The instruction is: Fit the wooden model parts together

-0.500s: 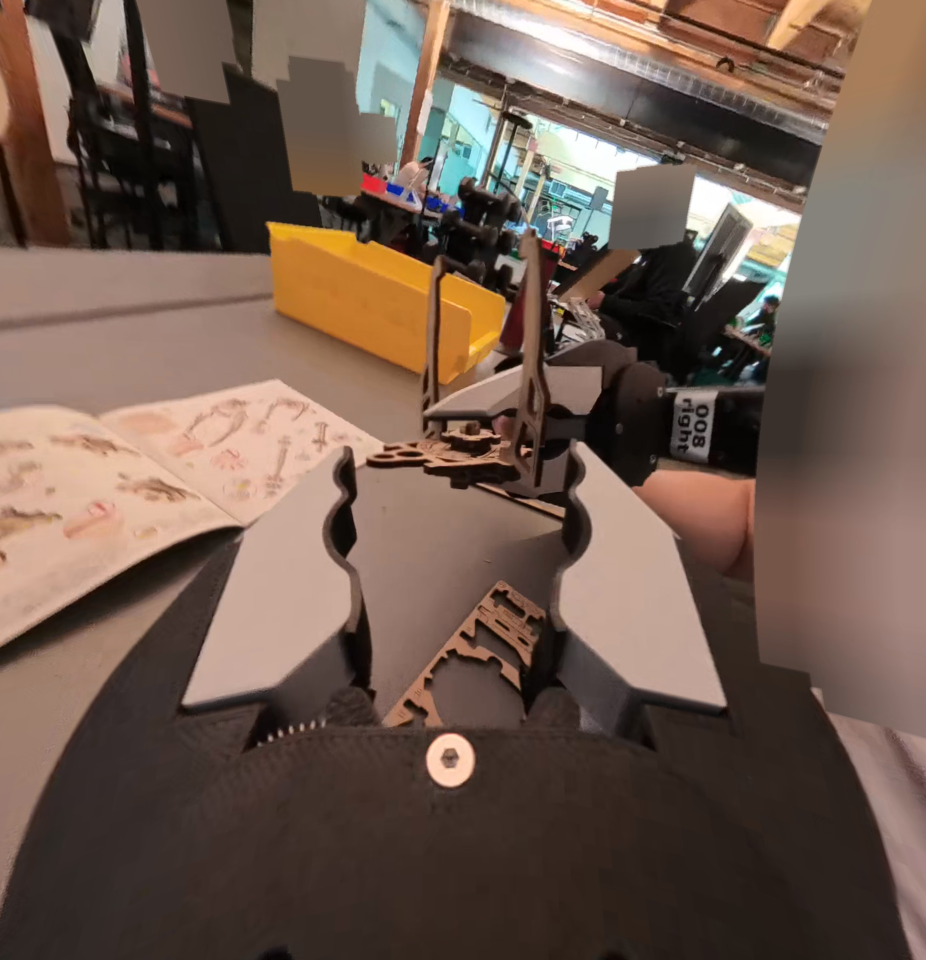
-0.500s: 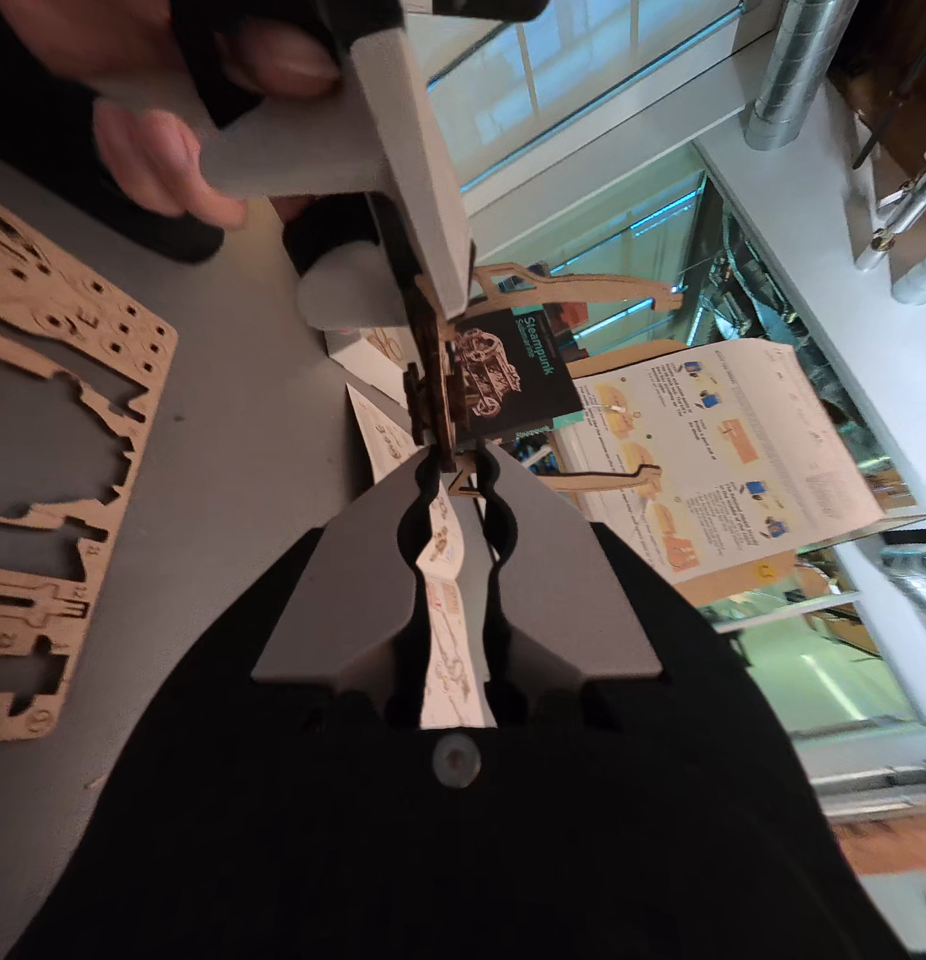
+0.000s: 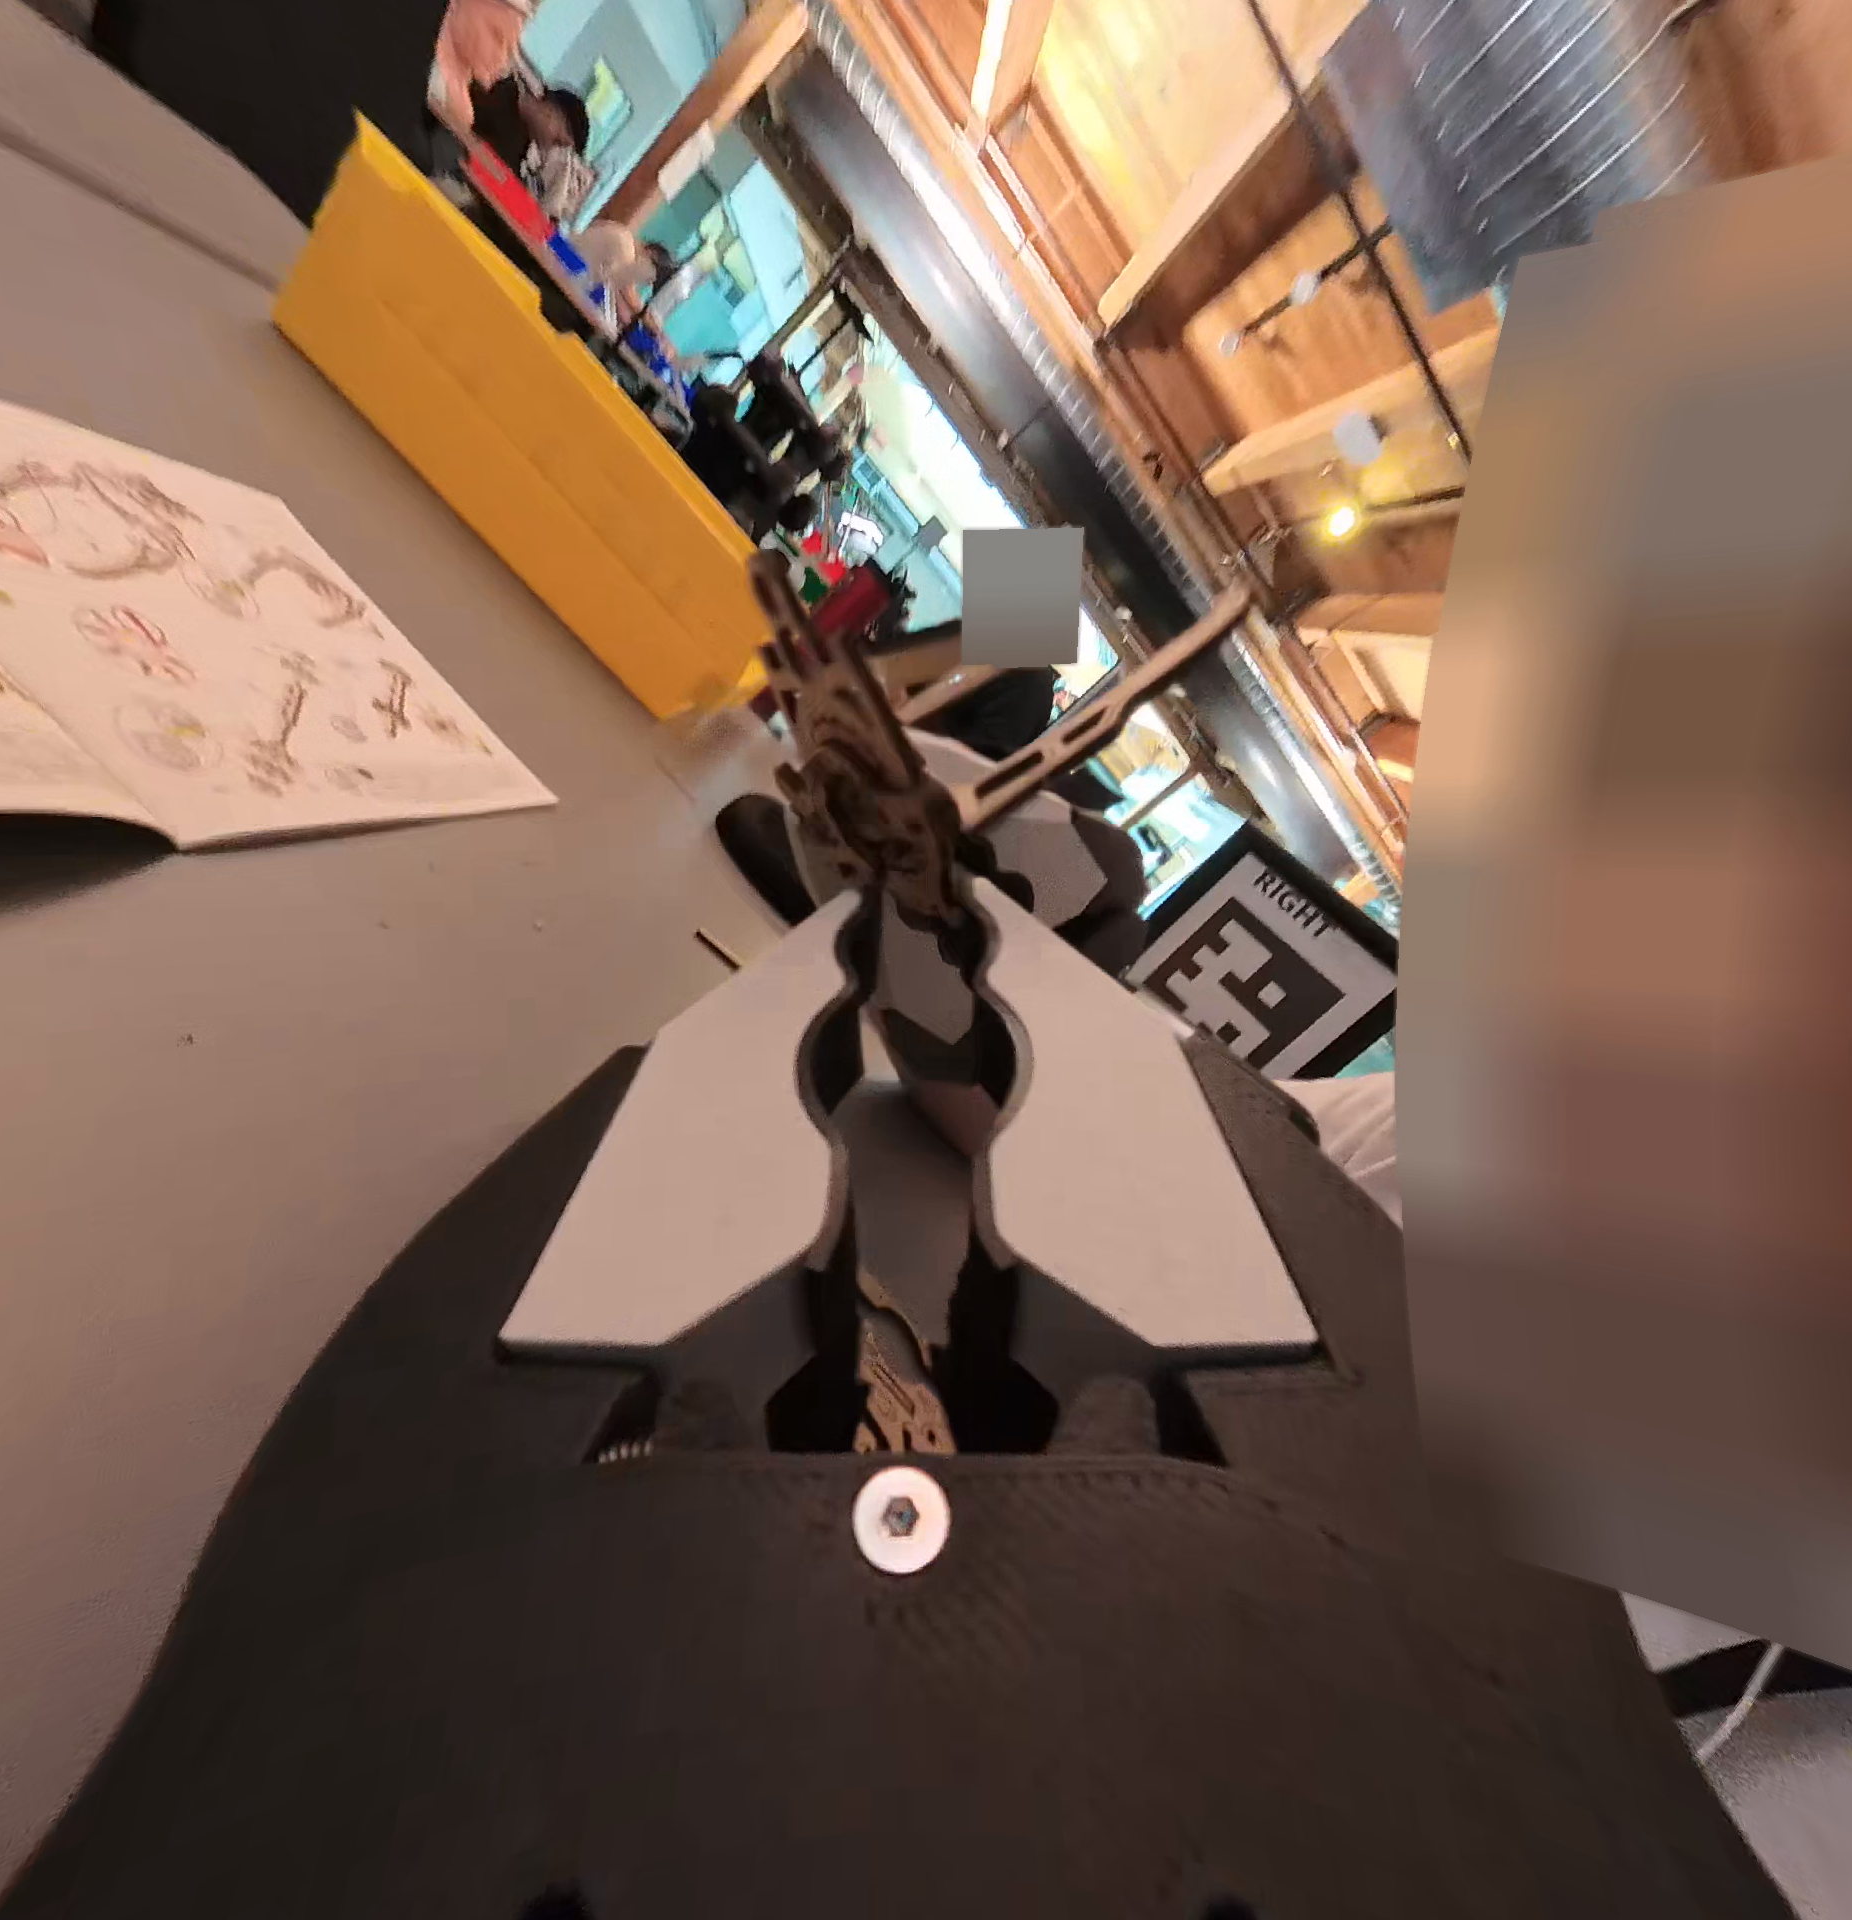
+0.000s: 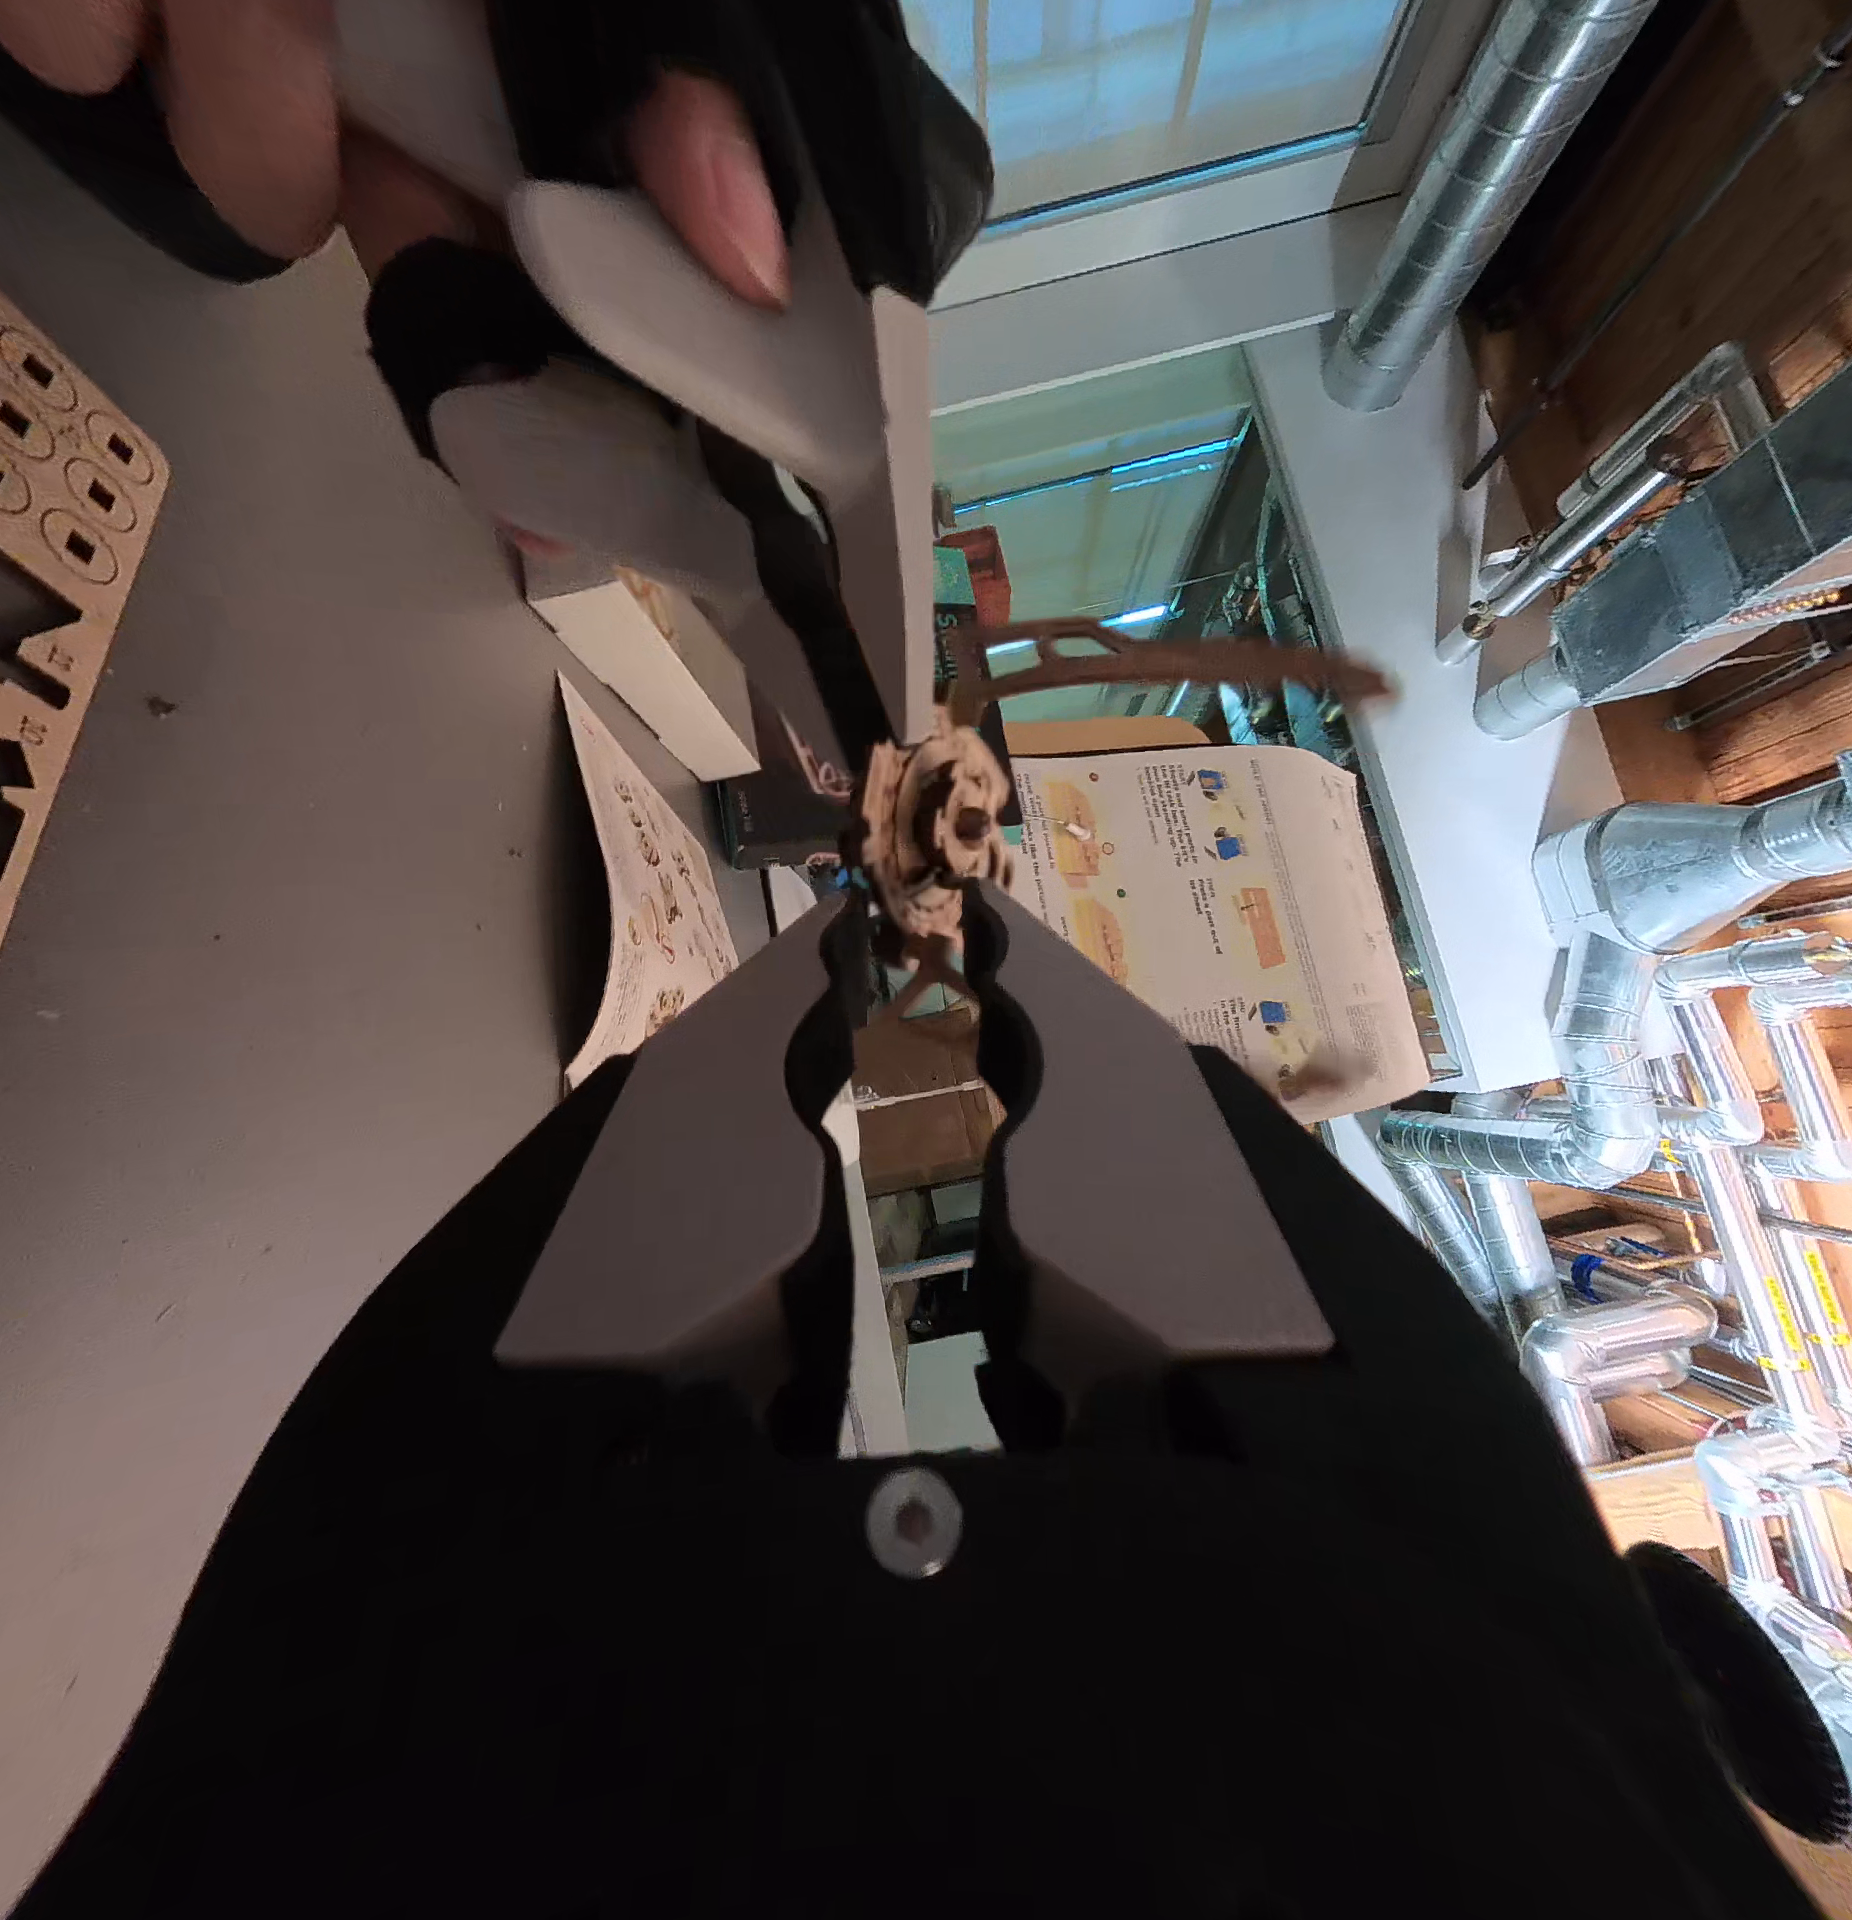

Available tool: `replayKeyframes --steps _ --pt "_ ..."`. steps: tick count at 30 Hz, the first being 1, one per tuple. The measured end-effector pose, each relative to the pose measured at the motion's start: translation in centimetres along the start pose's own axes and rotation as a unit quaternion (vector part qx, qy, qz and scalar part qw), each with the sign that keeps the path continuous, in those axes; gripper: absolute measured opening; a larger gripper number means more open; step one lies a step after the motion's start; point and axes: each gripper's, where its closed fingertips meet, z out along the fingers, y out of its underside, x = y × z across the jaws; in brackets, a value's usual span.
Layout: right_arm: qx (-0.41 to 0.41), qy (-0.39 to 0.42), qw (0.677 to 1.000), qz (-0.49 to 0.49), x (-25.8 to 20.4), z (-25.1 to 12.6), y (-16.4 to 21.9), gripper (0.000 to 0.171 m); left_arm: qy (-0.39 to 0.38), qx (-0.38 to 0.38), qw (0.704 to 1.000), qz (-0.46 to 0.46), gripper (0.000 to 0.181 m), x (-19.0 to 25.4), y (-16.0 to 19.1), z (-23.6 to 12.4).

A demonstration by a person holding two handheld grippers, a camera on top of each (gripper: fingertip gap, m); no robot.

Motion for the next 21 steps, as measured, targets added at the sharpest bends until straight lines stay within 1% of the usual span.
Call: replayKeyframes --steps 1,4,6,7,9,12,17,21 --pt "0.005 0.001 1.000 0.006 0.1 0.0 0.0 0.016 -0.001 0.006 1.000 0.010 0.003 0.1 -0.3 -0.2" --pt "0.010 -0.002 1.000 0.022 0.3 -0.1 0.0 0.014 -0.034 0.002 0.998 0.055 0.002 -0.4 -0.3 -0.3" --pt "0.006 -0.011 1.000 0.016 -0.1 0.0 0.3 0.010 -0.033 -0.001 0.998 0.062 0.003 -0.3 -0.1 0.0" --pt "0.007 -0.013 1.000 0.010 -0.3 0.0 0.2 0.004 -0.027 0.000 0.998 0.055 0.003 -0.2 0.0 0.0" --pt "0.016 -0.009 1.000 -0.006 -0.4 -0.2 -0.2 0.004 -0.018 0.004 0.999 0.039 0.005 -0.2 0.0 0.1" --pt "0.003 -0.007 1.000 -0.030 -0.7 0.0 -0.1 0.004 -0.005 0.002 1.000 0.007 0.001 -0.4 0.2 0.0" --pt "0.008 -0.027 0.999 -0.036 -1.6 0.2 -0.1 0.006 0.015 0.032 0.996 -0.076 0.000 -1.1 -0.5 -0.7" --pt "0.037 -0.048 0.998 -0.014 -1.8 -0.3 -0.5 0.007 0.014 0.033 0.996 -0.080 0.000 -1.2 -0.6 -0.8"
